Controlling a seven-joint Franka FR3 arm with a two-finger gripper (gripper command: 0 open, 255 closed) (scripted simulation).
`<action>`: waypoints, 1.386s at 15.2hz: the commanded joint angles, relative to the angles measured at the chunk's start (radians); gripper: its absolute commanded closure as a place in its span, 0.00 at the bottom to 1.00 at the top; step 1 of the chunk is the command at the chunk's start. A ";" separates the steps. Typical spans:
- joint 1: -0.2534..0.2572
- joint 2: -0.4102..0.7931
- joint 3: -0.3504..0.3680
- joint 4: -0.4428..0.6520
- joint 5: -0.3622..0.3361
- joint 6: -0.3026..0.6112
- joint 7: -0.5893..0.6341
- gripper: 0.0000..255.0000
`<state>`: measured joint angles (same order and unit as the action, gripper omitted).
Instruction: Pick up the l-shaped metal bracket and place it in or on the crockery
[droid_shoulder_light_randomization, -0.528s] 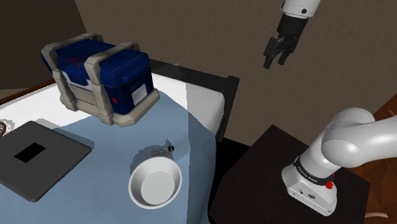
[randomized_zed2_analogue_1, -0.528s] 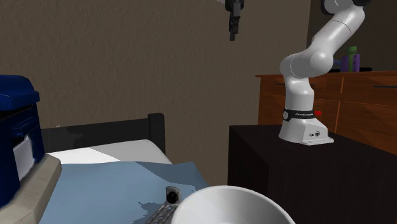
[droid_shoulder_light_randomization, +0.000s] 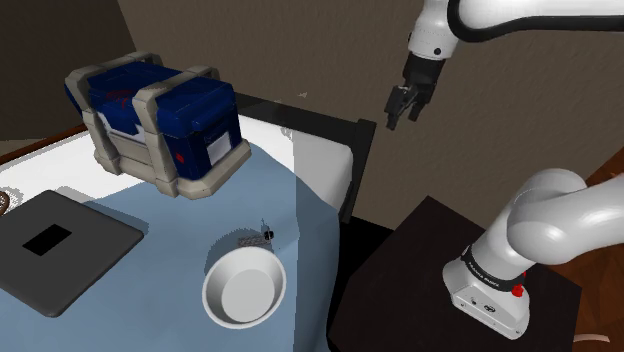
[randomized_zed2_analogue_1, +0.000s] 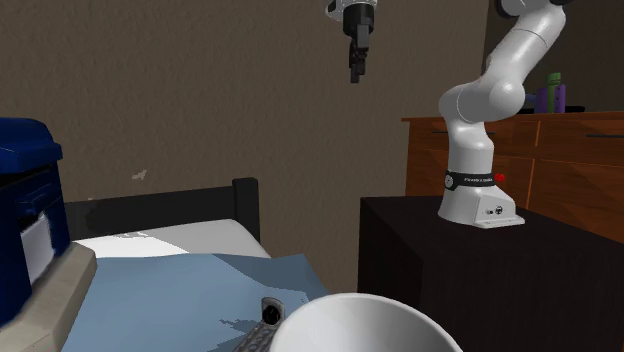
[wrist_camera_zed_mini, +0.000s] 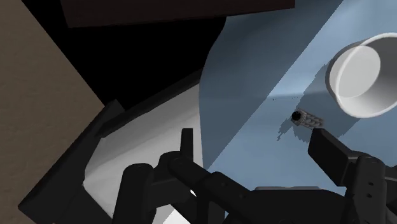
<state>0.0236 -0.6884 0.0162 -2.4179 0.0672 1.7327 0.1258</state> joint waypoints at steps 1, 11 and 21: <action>0.015 0.059 0.021 -0.005 0.010 0.067 0.005 0.00; 0.075 0.343 0.121 -0.021 0.028 0.368 0.034 0.00; 0.120 0.699 0.206 0.087 -0.044 0.610 0.105 0.00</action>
<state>0.1349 -0.0216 0.2117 -2.3378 0.0334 2.3162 0.2154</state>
